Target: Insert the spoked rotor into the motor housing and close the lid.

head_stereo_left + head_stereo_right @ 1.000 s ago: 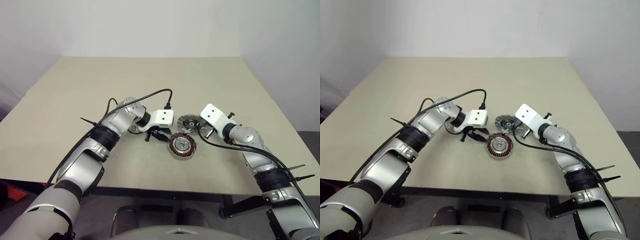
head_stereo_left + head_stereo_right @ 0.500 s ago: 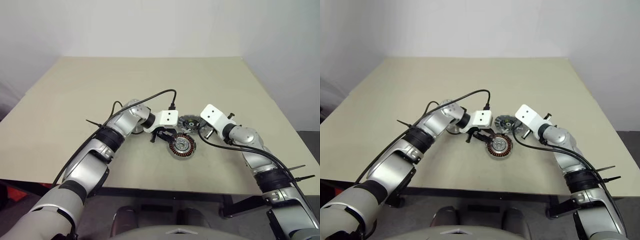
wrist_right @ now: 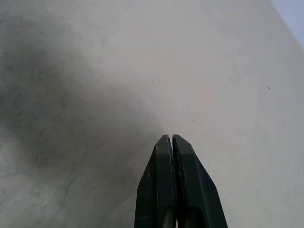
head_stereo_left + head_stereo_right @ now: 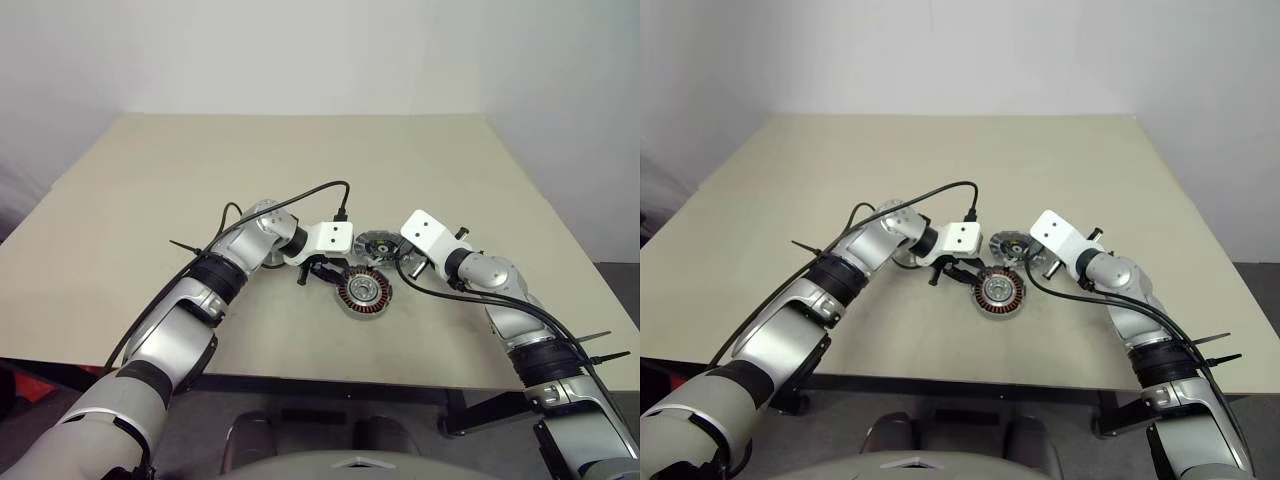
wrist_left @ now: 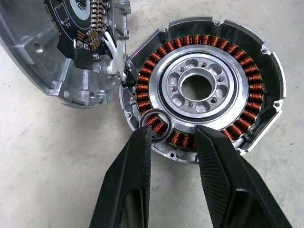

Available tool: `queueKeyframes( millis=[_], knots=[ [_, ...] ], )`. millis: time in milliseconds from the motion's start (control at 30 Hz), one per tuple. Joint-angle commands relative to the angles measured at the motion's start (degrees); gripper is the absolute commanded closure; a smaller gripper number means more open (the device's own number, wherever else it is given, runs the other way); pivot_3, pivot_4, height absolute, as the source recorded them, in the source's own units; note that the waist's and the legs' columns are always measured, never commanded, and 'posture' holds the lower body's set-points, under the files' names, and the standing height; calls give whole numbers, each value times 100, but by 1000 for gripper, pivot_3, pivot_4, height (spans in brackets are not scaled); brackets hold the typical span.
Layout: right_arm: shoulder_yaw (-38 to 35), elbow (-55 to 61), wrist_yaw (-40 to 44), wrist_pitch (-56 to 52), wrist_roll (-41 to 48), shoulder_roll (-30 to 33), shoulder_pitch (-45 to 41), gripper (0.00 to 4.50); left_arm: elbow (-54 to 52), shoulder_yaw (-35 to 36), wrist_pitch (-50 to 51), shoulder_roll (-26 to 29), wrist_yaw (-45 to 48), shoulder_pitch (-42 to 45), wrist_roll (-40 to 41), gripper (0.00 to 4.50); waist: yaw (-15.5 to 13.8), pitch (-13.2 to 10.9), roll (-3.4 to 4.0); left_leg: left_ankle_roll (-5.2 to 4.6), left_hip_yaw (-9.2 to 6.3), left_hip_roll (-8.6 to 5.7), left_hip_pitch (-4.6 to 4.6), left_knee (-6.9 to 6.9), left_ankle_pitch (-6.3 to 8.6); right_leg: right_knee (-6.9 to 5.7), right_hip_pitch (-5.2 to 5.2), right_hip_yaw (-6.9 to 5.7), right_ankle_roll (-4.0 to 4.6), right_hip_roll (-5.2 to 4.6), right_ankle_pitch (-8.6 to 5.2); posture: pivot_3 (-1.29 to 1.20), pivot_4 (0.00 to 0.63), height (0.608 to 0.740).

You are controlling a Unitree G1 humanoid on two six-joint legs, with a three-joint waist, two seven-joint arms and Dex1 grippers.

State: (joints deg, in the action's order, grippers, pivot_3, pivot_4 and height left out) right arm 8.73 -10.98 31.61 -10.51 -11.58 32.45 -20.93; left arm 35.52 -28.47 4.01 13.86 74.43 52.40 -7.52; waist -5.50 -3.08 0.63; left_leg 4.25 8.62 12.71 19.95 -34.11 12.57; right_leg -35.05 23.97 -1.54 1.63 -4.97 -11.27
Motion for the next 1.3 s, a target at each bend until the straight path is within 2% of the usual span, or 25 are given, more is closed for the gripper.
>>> queueKeyframes(
  millis=[33, 667, 767, 833, 1267, 1300],
  knots=[
    [-67, 284, 9, 38, 27, 18, -36, 4500, -10, 39, -42, 14, -62, 89, -58, 2976, 0, 0, 0, 0, 0, 0, 0, 0, 0, 0, 0, 0, 0, 0, 0, 0, 0, 740],
    [-71, 337, 27, 26, 33, -27, -9, 4500, 310, -62, -193, -130, 70, 254, -242, 2976, -5, 0, 0, 0, 0, -1, -2, -1, -1, 0, -3, 0, 0, -2, 0, 0, 0, 740],
    [-79, 342, 23, 38, 41, -42, -3, 4500, 312, -62, -154, -143, 100, 274, -255, 3550, -5, 0, 0, -1, 0, -1, -2, 0, 0, 0, -3, 0, 0, -2, 0, 0, 0, 740],
    [-89, 349, 23, 52, 54, -52, 8, 4500, 298, -72, -159, -137, 104, 269, -282, 4133, -3, 0, 0, -1, 0, -1, -2, 0, -1, 0, -2, 0, 0, -2, 0, 0, 0, 740],
    [-78, 301, -17, 71, 37, -83, -29, 4500, 154, 25, -79, -89, 125, 259, -239, 4133, 1, 0, 0, -1, 0, -1, -4, 1, 0, 0, -2, 0, 0, -1, 0, 0, 0, 740],
    [-80, 295, -23, 71, 34, -83, -32, 4500, 117, 62, -25, -91, 141, 266, -194, 4309, 1, 0, 0, -1, 0, 0, -4, 1, 0, 0, -2, 0, 0, -1, 0, 0, 0, 740]
  ],
)
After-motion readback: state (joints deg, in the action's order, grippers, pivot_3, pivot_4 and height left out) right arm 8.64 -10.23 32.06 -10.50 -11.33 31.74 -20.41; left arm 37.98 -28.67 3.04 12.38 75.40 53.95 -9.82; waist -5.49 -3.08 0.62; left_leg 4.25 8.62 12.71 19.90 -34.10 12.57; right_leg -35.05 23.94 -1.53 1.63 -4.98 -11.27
